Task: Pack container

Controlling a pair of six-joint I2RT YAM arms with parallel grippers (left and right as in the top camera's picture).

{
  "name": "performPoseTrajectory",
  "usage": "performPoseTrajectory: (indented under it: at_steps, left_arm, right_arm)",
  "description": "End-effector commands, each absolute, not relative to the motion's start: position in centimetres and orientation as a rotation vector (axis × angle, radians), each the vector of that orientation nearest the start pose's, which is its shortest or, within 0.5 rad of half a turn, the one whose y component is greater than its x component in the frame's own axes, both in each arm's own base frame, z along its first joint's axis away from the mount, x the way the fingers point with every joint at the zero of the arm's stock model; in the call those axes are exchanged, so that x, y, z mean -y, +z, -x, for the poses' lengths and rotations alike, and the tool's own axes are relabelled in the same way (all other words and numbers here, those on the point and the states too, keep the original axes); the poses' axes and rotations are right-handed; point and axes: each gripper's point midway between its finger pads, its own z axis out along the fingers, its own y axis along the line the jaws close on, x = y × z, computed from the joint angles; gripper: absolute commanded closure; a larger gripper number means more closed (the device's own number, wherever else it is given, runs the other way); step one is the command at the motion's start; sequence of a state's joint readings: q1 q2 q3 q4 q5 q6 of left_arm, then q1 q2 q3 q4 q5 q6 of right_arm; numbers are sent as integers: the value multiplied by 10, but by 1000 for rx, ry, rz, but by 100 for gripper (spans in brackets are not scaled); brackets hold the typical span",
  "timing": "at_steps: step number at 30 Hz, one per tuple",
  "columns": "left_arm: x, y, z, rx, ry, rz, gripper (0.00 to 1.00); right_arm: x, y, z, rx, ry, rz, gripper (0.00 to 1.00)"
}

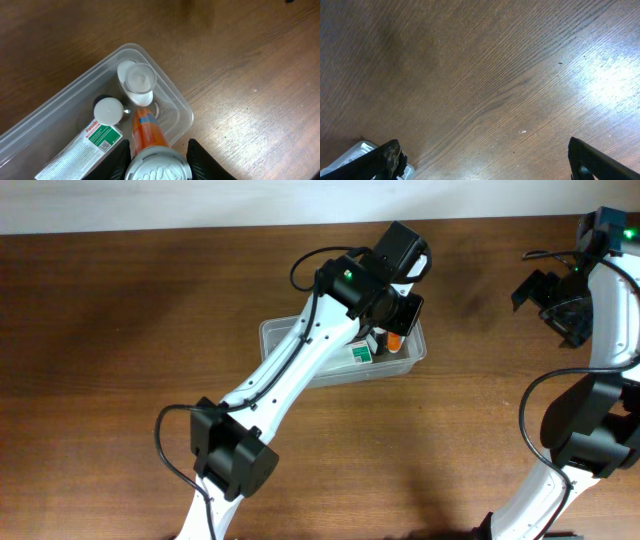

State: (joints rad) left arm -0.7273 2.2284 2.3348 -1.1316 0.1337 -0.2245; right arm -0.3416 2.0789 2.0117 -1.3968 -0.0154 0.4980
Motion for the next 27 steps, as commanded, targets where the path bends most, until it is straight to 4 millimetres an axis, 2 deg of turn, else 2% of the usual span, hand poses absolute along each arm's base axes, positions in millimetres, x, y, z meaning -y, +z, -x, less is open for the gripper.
performPoseTrajectory:
  at_steps: [1,4,12,16,18,27]
  left_arm:
    - [390,181,-392,-2600,-527,-748,66]
    - [392,167,-393,-2622,-517,-754,66]
    - [397,146,-399,-2641,-508,-757,65]
    - [397,143,-399,-2646,-505,-758,65]
    - [398,143,-399,-2644,-506,-758,59]
    - [399,144,-401,-2635,-510,-757,60]
  right_arm:
    - [141,148,-399,-2753,20,-1242,2]
    - [141,148,-399,-2753,20,-1242,2]
    - [141,148,-399,-2754,20,-1242,2]
    - [141,148,-399,-2753,20,-1242,2]
    - [141,148,-399,-2754,20,-1242,2]
    - [141,148,-399,-2753,20,-1242,2]
